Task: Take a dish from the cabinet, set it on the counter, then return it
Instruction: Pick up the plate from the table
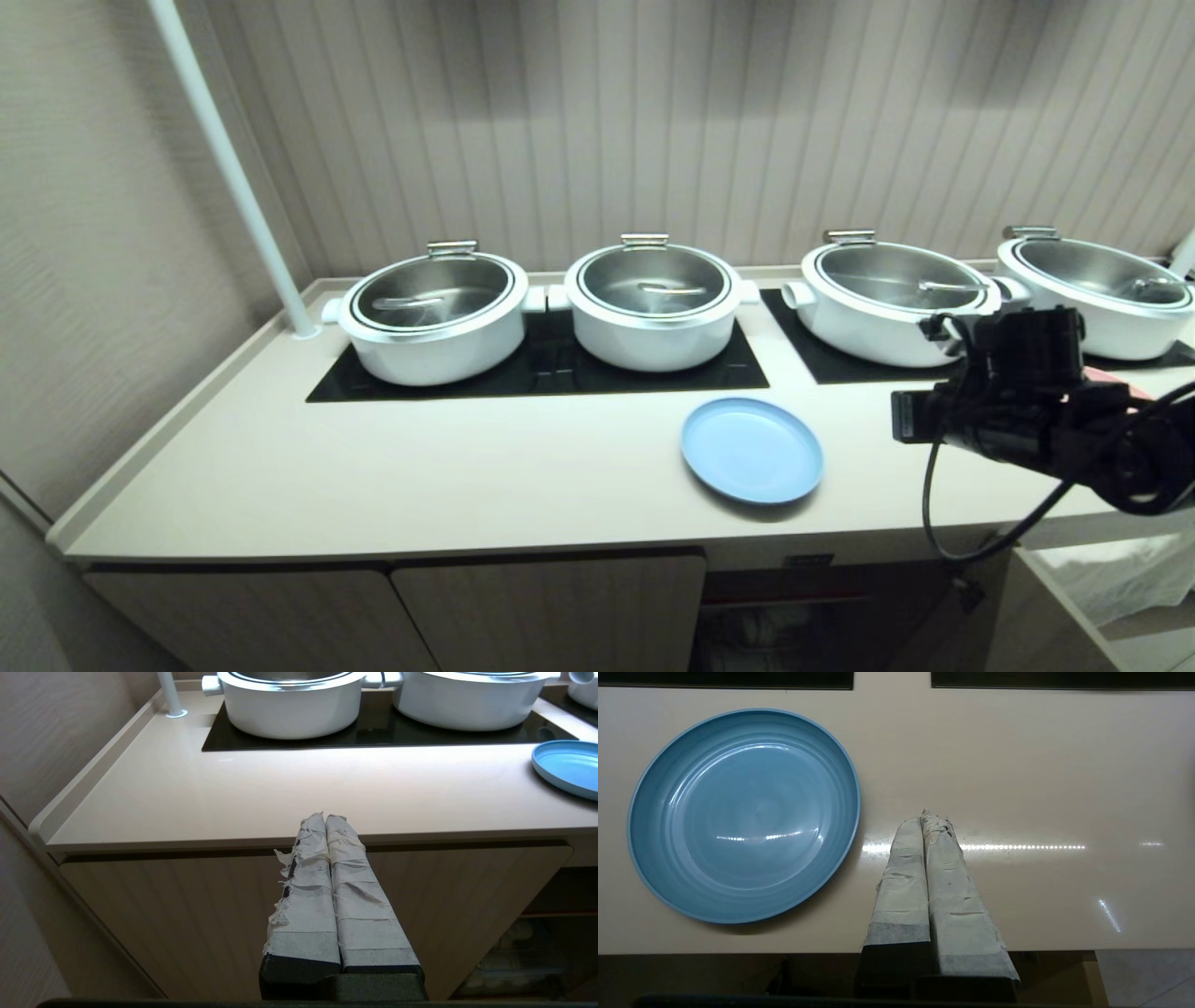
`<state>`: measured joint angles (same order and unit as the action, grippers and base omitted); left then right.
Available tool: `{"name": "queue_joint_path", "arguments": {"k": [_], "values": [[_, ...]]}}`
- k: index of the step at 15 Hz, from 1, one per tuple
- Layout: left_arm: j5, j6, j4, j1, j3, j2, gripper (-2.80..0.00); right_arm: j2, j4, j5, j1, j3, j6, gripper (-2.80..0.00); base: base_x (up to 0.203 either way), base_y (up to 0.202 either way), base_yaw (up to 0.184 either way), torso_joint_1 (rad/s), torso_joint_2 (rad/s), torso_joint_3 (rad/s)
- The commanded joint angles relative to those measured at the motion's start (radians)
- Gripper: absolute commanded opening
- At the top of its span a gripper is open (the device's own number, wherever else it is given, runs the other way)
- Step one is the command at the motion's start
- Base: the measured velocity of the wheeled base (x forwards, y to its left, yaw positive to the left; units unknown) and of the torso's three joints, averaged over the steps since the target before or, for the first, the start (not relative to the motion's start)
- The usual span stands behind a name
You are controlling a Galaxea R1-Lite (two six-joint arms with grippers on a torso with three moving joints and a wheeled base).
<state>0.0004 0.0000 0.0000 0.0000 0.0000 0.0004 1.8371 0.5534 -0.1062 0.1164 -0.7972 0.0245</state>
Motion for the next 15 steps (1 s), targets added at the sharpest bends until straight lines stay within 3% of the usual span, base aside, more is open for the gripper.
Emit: {"name": "queue_joint_path", "arguments": {"k": [1,15], "values": [[0.000,0.000,0.000,0.000,0.000,0.000,-2.80,-0.115,0.032,0.000,0.000,0.084,0.000,-2.80,0.000,0.000,0.000,0.000,0.00,0.000],[0.000,0.000,0.000,0.000,0.000,0.000,-2.80,-0.836,0.018,0.016,0.009,0.602,-0.025,-2.80,0.000,0.000,0.000,0.000,0.00,0.000]]}}
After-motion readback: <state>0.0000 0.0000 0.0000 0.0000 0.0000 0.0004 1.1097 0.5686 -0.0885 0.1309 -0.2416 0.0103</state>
